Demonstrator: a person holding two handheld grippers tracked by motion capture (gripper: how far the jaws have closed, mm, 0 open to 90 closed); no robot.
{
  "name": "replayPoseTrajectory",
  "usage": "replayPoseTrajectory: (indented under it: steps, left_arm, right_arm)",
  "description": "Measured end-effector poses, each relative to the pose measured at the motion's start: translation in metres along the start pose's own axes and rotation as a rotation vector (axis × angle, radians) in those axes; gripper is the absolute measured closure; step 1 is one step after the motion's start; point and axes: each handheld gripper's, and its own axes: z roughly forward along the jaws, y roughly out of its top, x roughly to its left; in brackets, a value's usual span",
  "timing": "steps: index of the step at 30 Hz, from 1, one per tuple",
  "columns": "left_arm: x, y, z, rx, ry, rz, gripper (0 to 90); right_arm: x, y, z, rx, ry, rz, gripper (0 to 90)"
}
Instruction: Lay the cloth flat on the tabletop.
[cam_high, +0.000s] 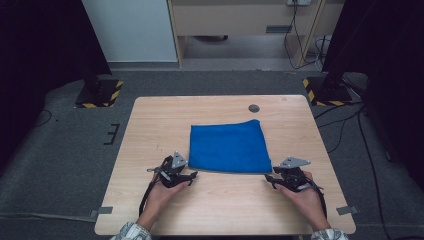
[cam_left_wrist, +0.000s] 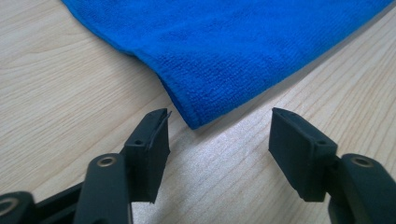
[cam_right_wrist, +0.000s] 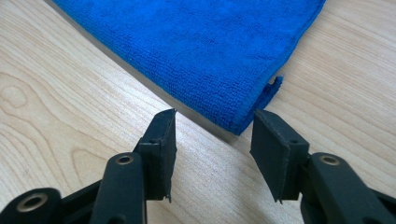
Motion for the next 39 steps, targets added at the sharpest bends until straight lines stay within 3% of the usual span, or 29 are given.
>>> replayPoseTrajectory:
  steps: [22,25,33,39]
  left_arm:
    - [-0.0003,0.0018,0.0027,-0.008,0.007,0.014,57.1]
    - [0.0006,0.0020,0.0027,-0.022,-0.019,-0.008,61.3]
    - [0.0027,0.0017,0.0035,-0.020,-0.014,-0.004,72.4]
    - [0.0040,0.0023,0.0039,-0.021,0.000,0.003,81.0]
  right_arm:
    - [-0.0024,0.0006,0.0077,0.019,0.003,0.011,61.3]
    - [-0.0021,0.0013,0.0084,0.011,-0.003,-0.004,66.7]
    - [-0.0041,0.0024,0.0072,-0.020,0.004,-0.012,82.5]
    - [-0.0053,0.0045,0.0065,-0.047,0.010,-0.019,88.3]
